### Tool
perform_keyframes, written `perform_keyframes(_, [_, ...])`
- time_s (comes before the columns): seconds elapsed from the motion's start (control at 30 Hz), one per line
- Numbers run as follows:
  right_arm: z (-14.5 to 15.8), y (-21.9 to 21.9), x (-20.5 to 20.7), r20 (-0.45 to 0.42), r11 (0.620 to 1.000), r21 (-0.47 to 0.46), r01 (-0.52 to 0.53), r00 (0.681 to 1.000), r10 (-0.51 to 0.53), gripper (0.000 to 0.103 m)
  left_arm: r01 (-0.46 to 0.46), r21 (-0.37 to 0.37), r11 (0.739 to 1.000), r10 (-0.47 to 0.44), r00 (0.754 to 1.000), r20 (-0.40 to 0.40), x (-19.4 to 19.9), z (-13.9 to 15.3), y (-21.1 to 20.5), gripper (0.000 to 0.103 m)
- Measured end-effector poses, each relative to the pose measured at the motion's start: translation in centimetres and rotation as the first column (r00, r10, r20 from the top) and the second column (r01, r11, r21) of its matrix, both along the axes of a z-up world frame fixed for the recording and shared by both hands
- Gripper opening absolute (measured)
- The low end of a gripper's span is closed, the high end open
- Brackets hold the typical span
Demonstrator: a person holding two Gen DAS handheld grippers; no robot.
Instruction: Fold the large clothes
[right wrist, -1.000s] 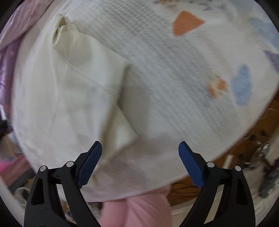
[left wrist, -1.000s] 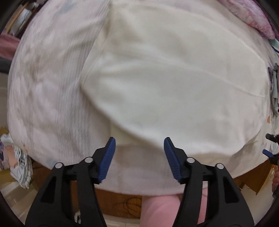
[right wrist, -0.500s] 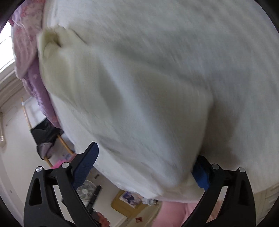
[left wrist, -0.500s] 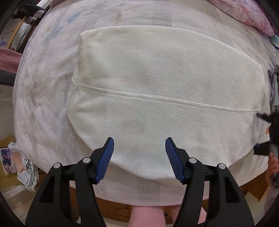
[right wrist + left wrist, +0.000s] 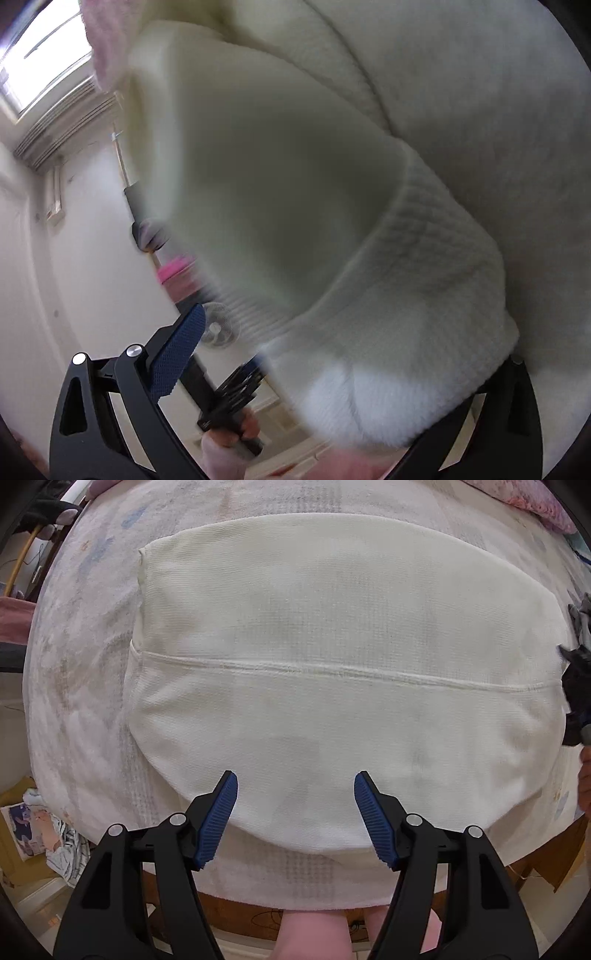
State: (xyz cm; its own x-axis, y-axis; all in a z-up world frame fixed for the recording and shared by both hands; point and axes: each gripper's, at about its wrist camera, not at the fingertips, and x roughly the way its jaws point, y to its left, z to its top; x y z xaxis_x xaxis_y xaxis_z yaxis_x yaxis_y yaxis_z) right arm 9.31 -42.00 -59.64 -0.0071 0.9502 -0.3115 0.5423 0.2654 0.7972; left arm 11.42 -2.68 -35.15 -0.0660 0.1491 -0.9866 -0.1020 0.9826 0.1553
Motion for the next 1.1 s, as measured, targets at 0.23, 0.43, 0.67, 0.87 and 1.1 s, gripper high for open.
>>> perform_keyframes(0.23, [5.3,-1.2,-1.0,0.031,0.948,-0.300,0.104,0.995,-0.099,0.030,-0.045,-0.151,0.988,0.063,0.991,0.118,4.9,2.4,-0.5,0.022])
perform_keyframes(0.43, [10.6,1.0,-0.5,0.124,0.873,-0.478,0.092,0.992,-0.036,0.028,0.026,-0.169,0.985,0.003,0.985,0.172,11.5,1.8,-3.3,0.000])
perform_keyframes(0.67, [10.8,2.4,0.2,0.099,0.827,-0.557,0.072,0.995,-0.020,0.028,0.050,-0.153,0.987,-0.023,0.984,0.175,16.9,-1.0,-5.1,0.000])
perform_keyframes(0.87, [8.7,3.2,2.1,0.051,0.801,-0.599,0.017,0.999,0.017,0.028,0.081,-0.112,0.990,-0.064,0.987,0.148,19.1,-5.2,-5.8,0.000])
perform_keyframes(1.1, [6.6,4.6,3.4,-0.010,0.782,-0.622,-0.023,1.000,0.021,0.037,0.123,-0.076,0.990,-0.109,0.980,0.164,18.7,-7.3,-6.3,0.000])
